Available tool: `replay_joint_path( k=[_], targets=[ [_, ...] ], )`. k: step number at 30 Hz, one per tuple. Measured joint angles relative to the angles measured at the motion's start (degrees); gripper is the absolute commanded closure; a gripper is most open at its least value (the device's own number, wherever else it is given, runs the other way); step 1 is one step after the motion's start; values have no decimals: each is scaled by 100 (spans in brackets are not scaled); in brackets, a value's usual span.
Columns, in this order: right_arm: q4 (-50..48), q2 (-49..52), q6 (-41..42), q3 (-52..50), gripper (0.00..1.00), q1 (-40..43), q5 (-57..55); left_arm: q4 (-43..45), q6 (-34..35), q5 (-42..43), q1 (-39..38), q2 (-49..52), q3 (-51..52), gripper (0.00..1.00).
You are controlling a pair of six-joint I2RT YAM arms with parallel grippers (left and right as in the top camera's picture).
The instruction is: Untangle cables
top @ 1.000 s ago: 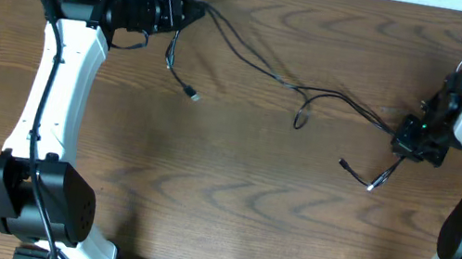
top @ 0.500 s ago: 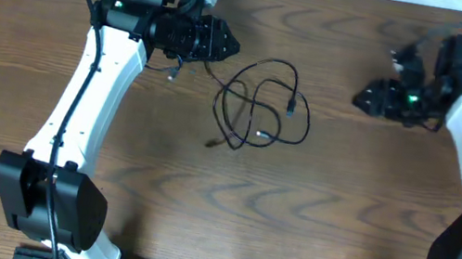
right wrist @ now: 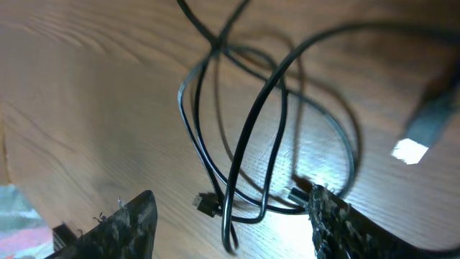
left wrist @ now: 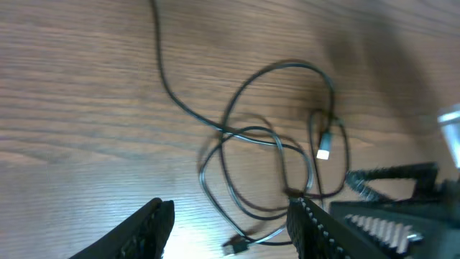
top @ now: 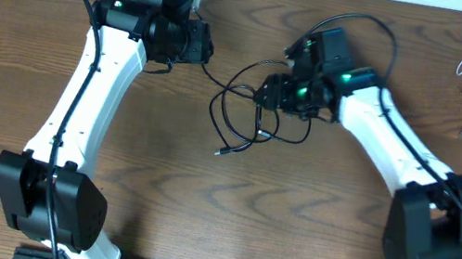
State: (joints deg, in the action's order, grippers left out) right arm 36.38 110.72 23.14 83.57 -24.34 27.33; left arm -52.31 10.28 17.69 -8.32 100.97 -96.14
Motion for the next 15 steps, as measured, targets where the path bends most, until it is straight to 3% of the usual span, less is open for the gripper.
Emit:
replay_joint_path(
  k=[9, 10, 12, 13, 15],
  targets=[
    [-551, 1121, 442, 0, 54, -439, -157, -44, 0, -295, 61, 0, 0, 44],
    [-610, 1176, 481, 0, 58, -455, -160, -42, 0, -302, 61, 0, 0, 44],
    [-756, 1224, 531, 0, 92, -490, -125, -46, 0, -304, 61, 0, 0, 44],
    [-796, 1224, 544, 0, 99, -503, -129, -44, 0, -304, 61, 0, 0, 44],
    [-835, 1226, 584, 0, 99, -555, -136, -42, 0, -304, 61, 0, 0, 44]
  ],
)
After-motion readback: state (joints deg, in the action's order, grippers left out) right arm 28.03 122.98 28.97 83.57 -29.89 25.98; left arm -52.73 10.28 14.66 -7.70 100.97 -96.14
